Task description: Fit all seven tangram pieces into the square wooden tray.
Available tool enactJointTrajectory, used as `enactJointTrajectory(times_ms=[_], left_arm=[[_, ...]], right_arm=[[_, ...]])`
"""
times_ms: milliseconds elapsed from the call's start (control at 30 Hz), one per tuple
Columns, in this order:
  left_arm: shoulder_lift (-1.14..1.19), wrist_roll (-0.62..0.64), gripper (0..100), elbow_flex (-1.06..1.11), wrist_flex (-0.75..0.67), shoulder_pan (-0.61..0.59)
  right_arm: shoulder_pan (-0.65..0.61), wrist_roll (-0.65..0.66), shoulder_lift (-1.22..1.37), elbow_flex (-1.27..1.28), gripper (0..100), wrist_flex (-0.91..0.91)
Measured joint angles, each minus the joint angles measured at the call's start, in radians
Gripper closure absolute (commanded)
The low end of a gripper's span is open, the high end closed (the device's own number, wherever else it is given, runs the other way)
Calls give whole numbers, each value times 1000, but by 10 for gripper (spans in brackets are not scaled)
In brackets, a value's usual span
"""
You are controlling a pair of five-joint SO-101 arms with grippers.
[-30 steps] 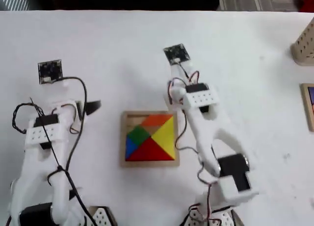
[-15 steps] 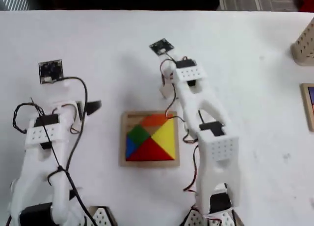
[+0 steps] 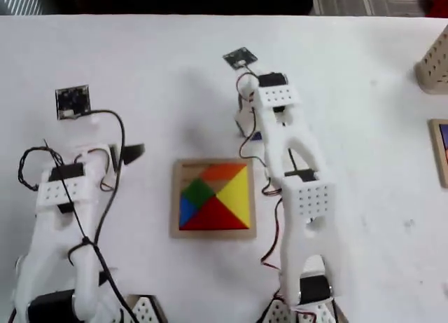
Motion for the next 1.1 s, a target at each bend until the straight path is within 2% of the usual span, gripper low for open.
enactJointTrajectory(times_ms=[167, 400, 633, 867, 1100], left_arm=[[0, 0, 623, 0, 0, 0], [0, 0, 623, 0, 0, 0], [0, 0, 623, 0, 0, 0], [0, 0, 623, 0, 0, 0], [0, 0, 623, 0, 0, 0]], right_arm=[[0, -5, -5, -3, 981, 40], [-5, -138, -117, 0, 981, 210], [-115, -167, -253, 81, 981, 298], [-255, -261, -489, 417, 981, 172], [-267, -491, -747, 801, 981, -66]])
